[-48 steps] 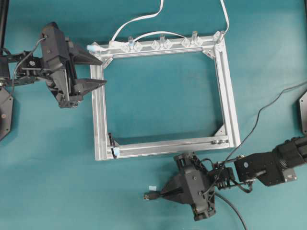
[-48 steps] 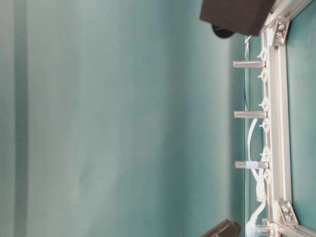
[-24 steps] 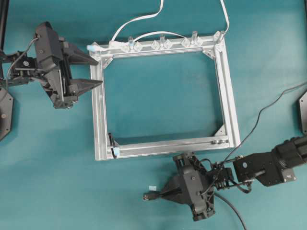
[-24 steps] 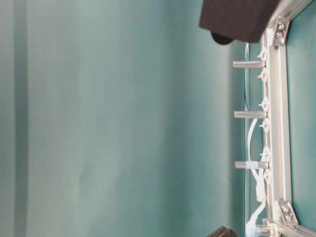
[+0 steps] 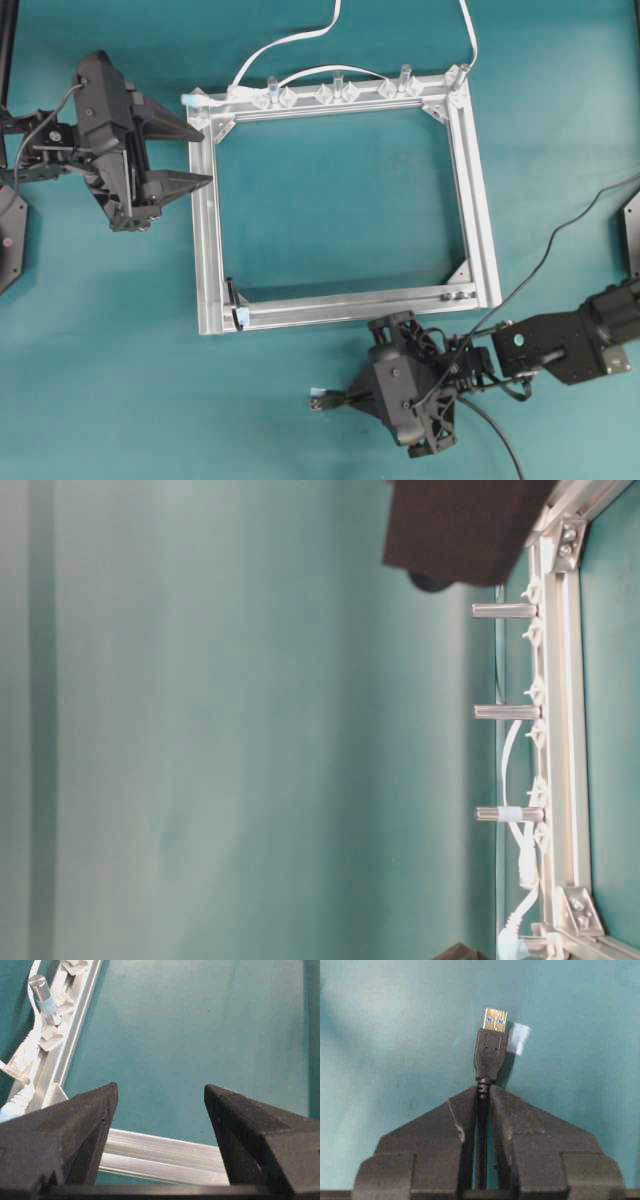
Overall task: Insert the wire through the string loop located on the left side.
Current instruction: 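Close the right gripper on the USB cable just behind the plug, then lift the cable and carry it toward the zip-tie loop at the frame corner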
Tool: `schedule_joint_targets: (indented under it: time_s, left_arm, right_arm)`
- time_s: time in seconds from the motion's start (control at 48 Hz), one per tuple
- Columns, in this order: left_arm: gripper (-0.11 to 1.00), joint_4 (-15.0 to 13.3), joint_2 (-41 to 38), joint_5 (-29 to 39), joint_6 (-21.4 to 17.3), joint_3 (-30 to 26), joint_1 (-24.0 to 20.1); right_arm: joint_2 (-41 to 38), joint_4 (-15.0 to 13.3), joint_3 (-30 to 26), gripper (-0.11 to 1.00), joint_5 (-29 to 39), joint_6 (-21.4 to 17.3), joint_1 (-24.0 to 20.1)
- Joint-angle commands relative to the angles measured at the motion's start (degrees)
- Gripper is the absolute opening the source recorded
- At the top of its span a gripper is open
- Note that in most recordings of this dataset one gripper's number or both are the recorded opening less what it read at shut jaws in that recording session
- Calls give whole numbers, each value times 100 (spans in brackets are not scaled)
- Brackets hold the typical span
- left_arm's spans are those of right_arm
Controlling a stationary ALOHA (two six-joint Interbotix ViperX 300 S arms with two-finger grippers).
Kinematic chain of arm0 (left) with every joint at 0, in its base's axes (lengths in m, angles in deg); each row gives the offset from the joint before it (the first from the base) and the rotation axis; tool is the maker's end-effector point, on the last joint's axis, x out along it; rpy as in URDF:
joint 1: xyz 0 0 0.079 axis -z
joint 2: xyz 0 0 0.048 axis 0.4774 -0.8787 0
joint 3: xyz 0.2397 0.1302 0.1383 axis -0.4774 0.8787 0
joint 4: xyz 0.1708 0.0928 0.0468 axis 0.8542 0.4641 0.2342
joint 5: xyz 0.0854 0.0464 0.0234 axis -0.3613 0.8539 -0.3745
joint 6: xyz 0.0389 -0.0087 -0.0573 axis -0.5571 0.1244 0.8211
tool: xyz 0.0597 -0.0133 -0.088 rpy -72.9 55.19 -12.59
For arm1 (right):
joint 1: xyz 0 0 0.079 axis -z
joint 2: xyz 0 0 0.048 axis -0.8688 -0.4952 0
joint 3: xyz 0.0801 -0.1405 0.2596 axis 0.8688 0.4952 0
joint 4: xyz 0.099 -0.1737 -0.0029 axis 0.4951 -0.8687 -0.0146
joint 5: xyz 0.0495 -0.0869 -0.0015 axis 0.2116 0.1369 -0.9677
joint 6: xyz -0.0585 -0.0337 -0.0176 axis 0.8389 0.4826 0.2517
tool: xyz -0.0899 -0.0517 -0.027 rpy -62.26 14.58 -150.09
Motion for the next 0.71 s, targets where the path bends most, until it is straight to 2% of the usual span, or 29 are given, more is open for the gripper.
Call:
schedule_joint_targets:
  time_s: [0.0, 0.396, 0.688]
  left_arm:
    - [74, 26, 44, -18, 0, -97, 62]
    - [74, 26, 44, 9, -9, -97, 290]
    - [74, 26, 97, 193, -18, -79, 422]
  right_arm:
    - [378, 0, -53, 10, 141, 9, 44]
    - [826, -35, -70, 10, 492, 18, 281]
    - [940, -255, -149, 10, 817, 18, 325]
